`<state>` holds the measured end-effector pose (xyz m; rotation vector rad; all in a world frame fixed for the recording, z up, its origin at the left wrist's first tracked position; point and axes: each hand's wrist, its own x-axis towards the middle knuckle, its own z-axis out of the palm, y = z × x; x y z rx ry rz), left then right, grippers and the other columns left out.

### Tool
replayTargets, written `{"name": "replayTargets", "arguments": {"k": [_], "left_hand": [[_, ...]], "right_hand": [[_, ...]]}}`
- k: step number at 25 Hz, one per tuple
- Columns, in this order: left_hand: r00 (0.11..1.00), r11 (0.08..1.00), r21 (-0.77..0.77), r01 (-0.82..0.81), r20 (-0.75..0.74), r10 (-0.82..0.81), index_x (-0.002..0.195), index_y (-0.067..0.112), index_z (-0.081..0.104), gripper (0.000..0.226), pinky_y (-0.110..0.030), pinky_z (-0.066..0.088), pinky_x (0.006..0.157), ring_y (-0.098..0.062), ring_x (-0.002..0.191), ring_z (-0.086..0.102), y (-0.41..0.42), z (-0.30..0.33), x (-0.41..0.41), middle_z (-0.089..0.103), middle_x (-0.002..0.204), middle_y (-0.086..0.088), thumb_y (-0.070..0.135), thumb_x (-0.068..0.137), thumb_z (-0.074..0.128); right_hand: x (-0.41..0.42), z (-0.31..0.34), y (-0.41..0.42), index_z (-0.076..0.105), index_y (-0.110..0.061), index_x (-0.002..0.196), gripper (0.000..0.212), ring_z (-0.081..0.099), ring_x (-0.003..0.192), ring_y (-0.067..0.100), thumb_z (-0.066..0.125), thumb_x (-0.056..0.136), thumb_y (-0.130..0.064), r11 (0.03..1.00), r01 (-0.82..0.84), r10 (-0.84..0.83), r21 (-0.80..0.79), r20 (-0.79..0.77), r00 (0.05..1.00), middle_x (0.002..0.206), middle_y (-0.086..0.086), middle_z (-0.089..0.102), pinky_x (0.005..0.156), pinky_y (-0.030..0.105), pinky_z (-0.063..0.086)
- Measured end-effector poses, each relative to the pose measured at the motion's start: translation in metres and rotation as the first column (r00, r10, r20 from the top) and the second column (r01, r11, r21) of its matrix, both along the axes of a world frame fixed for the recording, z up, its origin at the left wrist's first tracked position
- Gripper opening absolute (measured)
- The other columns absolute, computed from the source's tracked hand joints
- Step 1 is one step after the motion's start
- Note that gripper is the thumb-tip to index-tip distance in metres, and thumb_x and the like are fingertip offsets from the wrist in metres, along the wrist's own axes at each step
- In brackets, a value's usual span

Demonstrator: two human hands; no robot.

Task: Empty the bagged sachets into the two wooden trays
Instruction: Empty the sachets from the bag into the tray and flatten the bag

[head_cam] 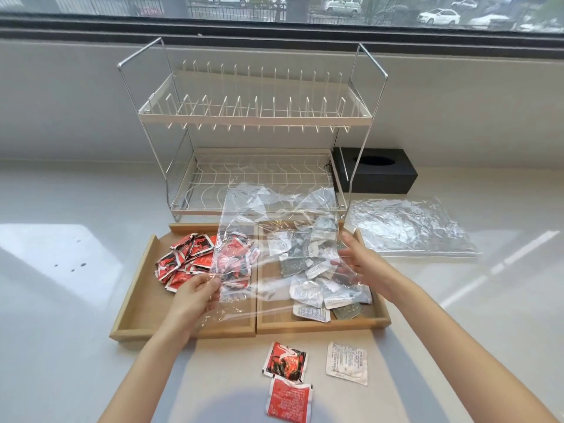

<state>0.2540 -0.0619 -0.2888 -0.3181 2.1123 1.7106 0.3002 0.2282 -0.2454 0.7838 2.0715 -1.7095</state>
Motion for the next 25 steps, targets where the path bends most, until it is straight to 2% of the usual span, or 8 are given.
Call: {"name": "replayTargets", "arguments": {"k": [4,7,10,12,17,21,23,25], "left_hand": [[1.000,0.997,0.071,0.003,-0.004,-0.003,0.096,0.008,0.057,0.010,-0.022,0.044,0.061,-0.012,0.069,0.053,0.002,0.004,0.003,0.056,0.074,-0.001,0.013,0.088,0.054],[1.000,0.995,0.103,-0.014,-0.004,0.015,0.091,0.010,0.057,0.005,-0.023,0.043,0.061,-0.013,0.068,0.053,0.004,0.005,0.002,0.056,0.075,-0.001,0.012,0.088,0.054],[1.000,0.996,0.087,-0.015,-0.015,0.016,0.093,0.011,0.057,0.007,-0.022,0.043,0.062,-0.013,0.069,0.055,0.000,0.005,0.003,0.057,0.077,-0.001,0.015,0.089,0.053],[0.999,0.997,0.071,-0.024,-0.033,0.027,0.087,0.014,0.058,0.005,-0.021,0.043,0.061,-0.013,0.070,0.056,-0.004,0.006,0.003,0.058,0.079,-0.001,0.015,0.088,0.053],[0.997,0.999,-0.013,0.047,-0.067,-0.048,0.082,0.016,0.054,0.009,-0.024,0.044,0.060,-0.014,0.072,0.059,-0.007,0.009,0.007,0.063,0.080,-0.004,0.013,0.090,0.051],[0.998,0.998,0.006,0.068,-0.006,-0.068,0.083,0.018,0.055,0.017,-0.026,0.043,0.063,-0.014,0.076,0.060,-0.006,0.014,0.009,0.062,0.089,-0.004,0.027,0.092,0.044],[0.999,0.999,0.047,0.002,0.037,-0.004,0.089,0.021,0.056,0.030,-0.028,0.043,0.064,-0.015,0.078,0.061,-0.005,0.018,0.008,0.064,0.090,0.000,0.044,0.091,0.038],[0.998,0.997,0.061,-0.054,0.036,0.052,0.109,0.027,0.049,0.037,-0.032,0.047,0.073,-0.021,0.090,0.063,-0.006,0.020,0.007,0.059,0.101,0.006,0.053,0.089,0.033]], "right_hand": [[-0.010,-0.003,0.002,0.035,-0.010,0.135,0.055,0.054,0.112,0.020,0.037,0.093,-0.046,0.986,0.019,-0.027,-0.166,-0.044,0.999,0.135,0.008,0.047,0.100,0.034,0.041],[-0.013,-0.001,-0.003,0.052,-0.007,0.116,0.033,0.062,0.098,0.016,0.043,0.094,-0.030,0.973,0.048,-0.063,-0.226,-0.061,0.996,0.124,0.010,0.058,0.071,0.020,0.052],[-0.014,-0.005,-0.001,0.051,0.001,0.118,0.030,0.062,0.074,0.009,0.050,0.091,-0.014,0.986,0.084,-0.092,-0.144,-0.055,0.994,0.098,0.007,0.065,0.054,0.016,0.049],[-0.014,-0.008,0.003,0.051,-0.001,0.117,0.031,0.055,0.064,0.009,0.056,0.088,-0.013,0.991,0.103,-0.108,-0.082,-0.058,0.992,0.085,0.004,0.063,0.056,0.020,0.043],[-0.010,-0.011,0.003,0.055,-0.008,0.103,0.017,0.052,0.064,0.009,0.058,0.087,-0.013,0.974,0.191,-0.205,-0.119,-0.124,0.971,0.081,0.000,0.061,0.061,0.019,0.044],[-0.003,-0.010,0.004,0.058,-0.010,0.106,0.029,0.059,0.081,0.016,0.056,0.088,-0.032,0.981,0.111,-0.135,-0.159,-0.152,0.979,0.091,0.004,0.065,0.075,0.026,0.044],[0.001,-0.008,0.006,0.060,-0.011,0.099,0.022,0.062,0.080,0.014,0.055,0.088,-0.030,0.977,0.088,-0.123,-0.193,-0.179,0.976,0.089,0.002,0.066,0.075,0.026,0.044],[0.007,-0.008,0.009,0.060,-0.012,0.090,0.014,0.063,0.073,0.009,0.056,0.087,-0.024,0.968,0.022,-0.067,-0.248,-0.174,0.982,0.084,-0.002,0.068,0.069,0.023,0.047]]}}
